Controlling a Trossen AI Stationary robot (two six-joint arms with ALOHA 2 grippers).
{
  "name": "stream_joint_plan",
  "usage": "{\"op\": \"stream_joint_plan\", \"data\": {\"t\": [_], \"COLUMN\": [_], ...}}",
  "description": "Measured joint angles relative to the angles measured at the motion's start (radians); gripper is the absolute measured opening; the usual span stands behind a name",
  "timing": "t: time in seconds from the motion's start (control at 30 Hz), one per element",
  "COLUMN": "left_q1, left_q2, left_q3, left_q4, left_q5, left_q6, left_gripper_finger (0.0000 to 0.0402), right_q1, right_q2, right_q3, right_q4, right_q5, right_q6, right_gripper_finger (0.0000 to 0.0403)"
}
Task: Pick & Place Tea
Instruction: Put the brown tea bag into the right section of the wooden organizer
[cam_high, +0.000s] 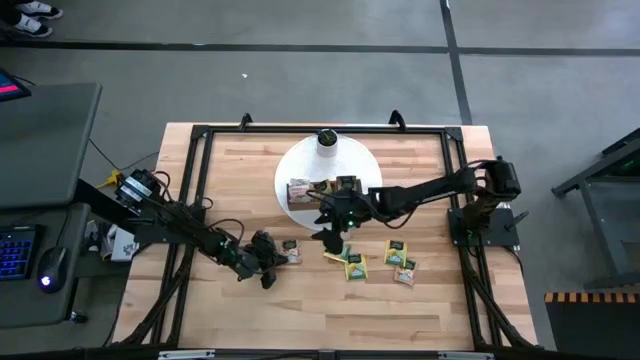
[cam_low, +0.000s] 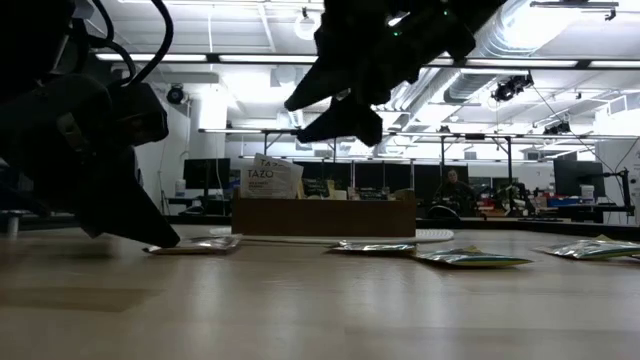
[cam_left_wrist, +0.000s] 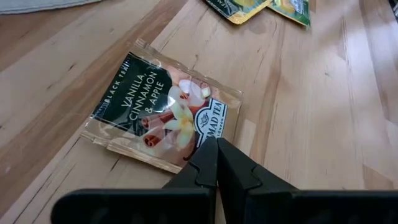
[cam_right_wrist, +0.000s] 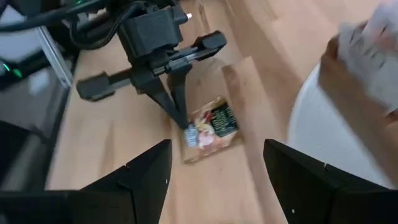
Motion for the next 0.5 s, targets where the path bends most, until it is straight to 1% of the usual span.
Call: {"op": "stream_joint_plan", "data": {"t": [0.1, 0.27, 0.5], "left_q1": [0.000, 0.000, 0.000], "left_q2": [0.000, 0.000, 0.001], "left_q3": [0.000, 0.000, -0.001], "left_q4": [-0.014, -0.030, -0.043], "left_q5": [0.002, 0.007, 0.021], "left_q6": [0.000, 0.005, 0.042], "left_gripper_finger": [0.0001, 0.0001, 0.0001], "right_q1": [0.000, 0.000, 0.002], "right_q2": [0.023, 0.059, 0.145], "right_q3": [0.000, 0.000, 0.000], "right_q4": [0.028, 0.073, 0.131], "right_q5": [-0.023, -0.026, -0.024], "right_q6": [0.127, 0.341, 0.550], "right_gripper_finger": [0.0249, 0.0249, 0.0249]}}
